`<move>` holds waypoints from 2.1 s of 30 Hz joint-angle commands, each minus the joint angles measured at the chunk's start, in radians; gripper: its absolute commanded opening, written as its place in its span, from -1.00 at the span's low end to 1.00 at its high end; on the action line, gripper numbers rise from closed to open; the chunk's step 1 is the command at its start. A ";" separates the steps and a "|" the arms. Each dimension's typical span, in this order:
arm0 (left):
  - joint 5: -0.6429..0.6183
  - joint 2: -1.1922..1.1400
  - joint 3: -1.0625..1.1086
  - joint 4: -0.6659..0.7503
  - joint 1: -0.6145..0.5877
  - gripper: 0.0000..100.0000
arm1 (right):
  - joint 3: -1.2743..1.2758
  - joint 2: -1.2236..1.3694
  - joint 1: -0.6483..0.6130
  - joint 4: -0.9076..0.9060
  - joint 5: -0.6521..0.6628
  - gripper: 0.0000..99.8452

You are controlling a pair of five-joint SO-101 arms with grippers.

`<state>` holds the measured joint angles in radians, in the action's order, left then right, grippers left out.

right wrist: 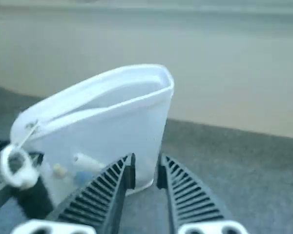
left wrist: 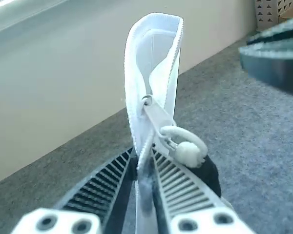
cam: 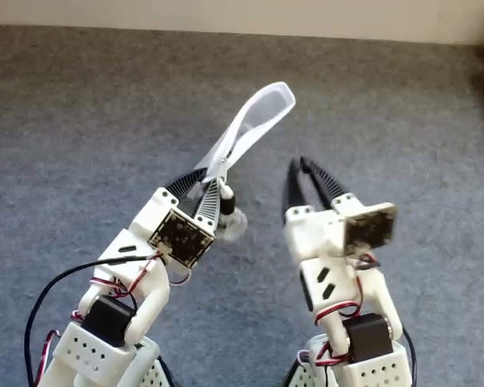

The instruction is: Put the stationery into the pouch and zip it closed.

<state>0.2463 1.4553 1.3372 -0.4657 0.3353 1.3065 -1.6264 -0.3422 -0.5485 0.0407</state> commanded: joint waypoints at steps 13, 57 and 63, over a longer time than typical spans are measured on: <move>0.005 0.016 -0.013 0.002 -0.022 -0.99 | -0.147 -0.018 -0.383 -0.266 0.028 -0.59; 0.008 0.022 -0.012 -0.003 -0.025 -0.99 | 0.008 0.278 -0.288 0.209 0.170 -0.66; 0.009 0.022 -0.012 -0.003 -0.025 -0.99 | 0.021 0.073 -0.288 0.208 0.170 -0.66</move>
<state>0.2478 1.4553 1.3372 -0.4657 0.3337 1.3940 -1.4316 -0.6444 -0.3690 0.2033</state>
